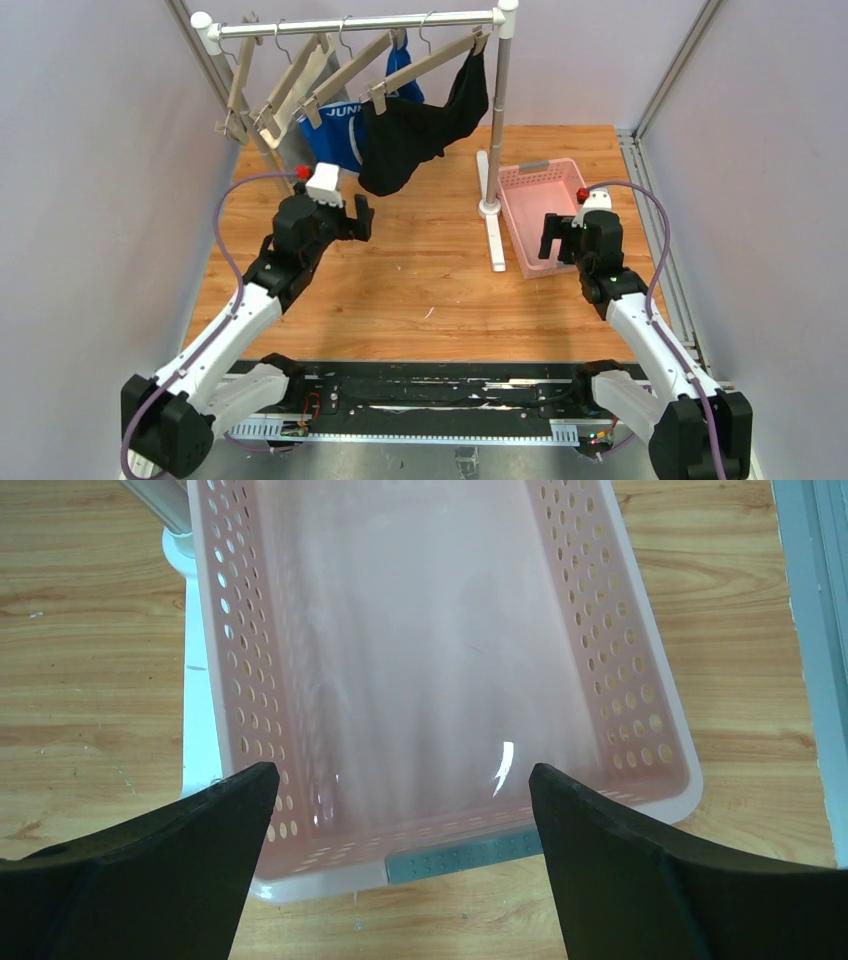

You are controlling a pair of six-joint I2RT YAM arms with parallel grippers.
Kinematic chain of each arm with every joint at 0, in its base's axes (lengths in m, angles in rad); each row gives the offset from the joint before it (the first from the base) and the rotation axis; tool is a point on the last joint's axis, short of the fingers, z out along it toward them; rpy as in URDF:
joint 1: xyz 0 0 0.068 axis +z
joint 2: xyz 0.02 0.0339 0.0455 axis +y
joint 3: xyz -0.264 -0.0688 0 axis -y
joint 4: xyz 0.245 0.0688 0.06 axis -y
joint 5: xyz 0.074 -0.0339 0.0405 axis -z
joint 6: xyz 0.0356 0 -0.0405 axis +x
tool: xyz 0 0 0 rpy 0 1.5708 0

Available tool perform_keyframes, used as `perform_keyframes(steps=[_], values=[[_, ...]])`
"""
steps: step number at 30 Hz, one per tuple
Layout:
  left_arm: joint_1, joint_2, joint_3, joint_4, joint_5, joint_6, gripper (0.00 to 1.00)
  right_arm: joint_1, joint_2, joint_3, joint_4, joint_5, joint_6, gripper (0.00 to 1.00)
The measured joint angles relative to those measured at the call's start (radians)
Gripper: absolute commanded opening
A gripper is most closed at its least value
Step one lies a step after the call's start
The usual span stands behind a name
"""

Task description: Remove the underwear clipped to the hanger

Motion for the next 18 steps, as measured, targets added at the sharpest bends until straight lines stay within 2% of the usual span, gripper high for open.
perform_keyframes(steps=[4,9,18], values=[[-0.124,0.091,0.153,-0.132,-0.001,0.014,0.98,0.000,-0.024,0.000,-0.002,0.000,0.000,0.99],[-0.288,0.106,0.252,-0.264,0.017,0.010,0.98,0.000,-0.037,0.000,-0.002,0.002,-0.001,0.99],[-0.414,0.012,0.409,-0.428,0.006,-0.061,0.98,0.000,-0.034,0.000,-0.001,0.001,-0.001,0.99]])
